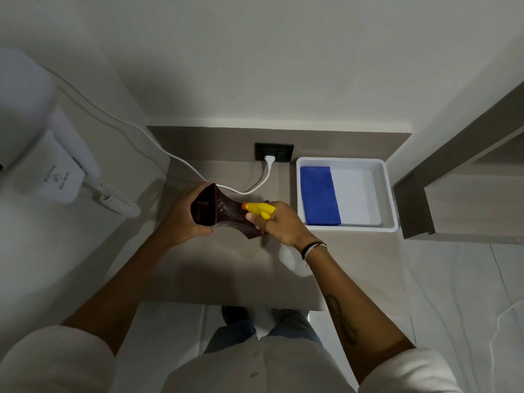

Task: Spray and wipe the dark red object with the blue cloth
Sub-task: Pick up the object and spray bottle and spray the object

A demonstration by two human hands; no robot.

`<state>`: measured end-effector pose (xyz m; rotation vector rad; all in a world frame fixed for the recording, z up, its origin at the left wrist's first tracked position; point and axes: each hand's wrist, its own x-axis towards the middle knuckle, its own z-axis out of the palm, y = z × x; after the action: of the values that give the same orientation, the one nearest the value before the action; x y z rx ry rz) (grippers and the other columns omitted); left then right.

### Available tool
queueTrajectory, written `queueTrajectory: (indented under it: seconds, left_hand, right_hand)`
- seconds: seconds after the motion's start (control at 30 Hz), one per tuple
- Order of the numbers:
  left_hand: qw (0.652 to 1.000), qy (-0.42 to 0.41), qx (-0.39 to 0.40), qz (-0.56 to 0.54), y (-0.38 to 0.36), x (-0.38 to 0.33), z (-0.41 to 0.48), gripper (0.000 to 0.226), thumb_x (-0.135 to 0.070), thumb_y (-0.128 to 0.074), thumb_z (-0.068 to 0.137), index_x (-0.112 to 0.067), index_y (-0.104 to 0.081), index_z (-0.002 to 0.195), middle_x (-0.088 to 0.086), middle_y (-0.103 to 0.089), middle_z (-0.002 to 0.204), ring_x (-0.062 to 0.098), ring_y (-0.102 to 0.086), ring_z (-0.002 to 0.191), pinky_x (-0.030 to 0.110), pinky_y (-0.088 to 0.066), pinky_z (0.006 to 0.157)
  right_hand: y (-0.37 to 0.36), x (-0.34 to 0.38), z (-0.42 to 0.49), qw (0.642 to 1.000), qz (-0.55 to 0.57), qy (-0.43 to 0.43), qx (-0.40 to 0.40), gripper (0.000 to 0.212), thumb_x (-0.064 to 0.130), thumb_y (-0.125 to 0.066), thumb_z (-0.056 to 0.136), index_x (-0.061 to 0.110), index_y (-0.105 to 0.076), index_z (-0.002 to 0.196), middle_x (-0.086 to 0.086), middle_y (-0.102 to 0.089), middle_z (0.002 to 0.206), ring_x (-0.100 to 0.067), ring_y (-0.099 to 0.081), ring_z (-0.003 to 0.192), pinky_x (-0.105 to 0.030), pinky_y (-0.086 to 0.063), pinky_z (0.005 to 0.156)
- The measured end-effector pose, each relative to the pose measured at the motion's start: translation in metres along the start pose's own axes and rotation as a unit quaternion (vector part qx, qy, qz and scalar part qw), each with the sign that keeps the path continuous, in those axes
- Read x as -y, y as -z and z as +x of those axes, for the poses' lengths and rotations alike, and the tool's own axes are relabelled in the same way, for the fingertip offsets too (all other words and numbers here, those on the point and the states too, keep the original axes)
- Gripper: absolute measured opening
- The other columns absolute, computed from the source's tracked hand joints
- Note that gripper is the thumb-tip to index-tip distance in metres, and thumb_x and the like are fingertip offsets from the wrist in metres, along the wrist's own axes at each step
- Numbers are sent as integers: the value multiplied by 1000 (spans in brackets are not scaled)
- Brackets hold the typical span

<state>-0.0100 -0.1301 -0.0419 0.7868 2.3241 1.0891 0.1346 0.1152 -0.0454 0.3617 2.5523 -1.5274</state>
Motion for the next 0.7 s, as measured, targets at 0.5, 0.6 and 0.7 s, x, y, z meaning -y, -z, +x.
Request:
queueTrajectory:
  seconds: [0.5,0.6,0.7]
  left_hand:
    - [955,257,-97,-110,-13,-5,18,85,-72,-89,59,-35,-70,134,0,-76,124,22,-76,107,47,-64,97]
    - [953,261,-94,-119,-13,-5,20,88,-74,-88,58,-32,-70,133,1,-77,121,22,-77,104,46,-65,95]
    - [955,258,-86,-117,-12,-7,21,88,-77,-85,59,-31,-71,133,4,-77,122,24,-77,105,48,-65,95]
  right_hand:
    - [29,-14,-3,999,-9,-17,27,42,48,-70,99,11,-75,118,-7,-80,105,-25,-77,97,-52,-64,87]
    - [13,3,4,999,-5,33,26,32,48,-72,99,19,-77,112,4,-77,95,-21,-76,89,-48,-63,83]
    - [-1,15,15,997,-33,57,26,39,49,-68,100,20,-76,125,-4,-81,104,-22,-75,94,-45,-61,86]
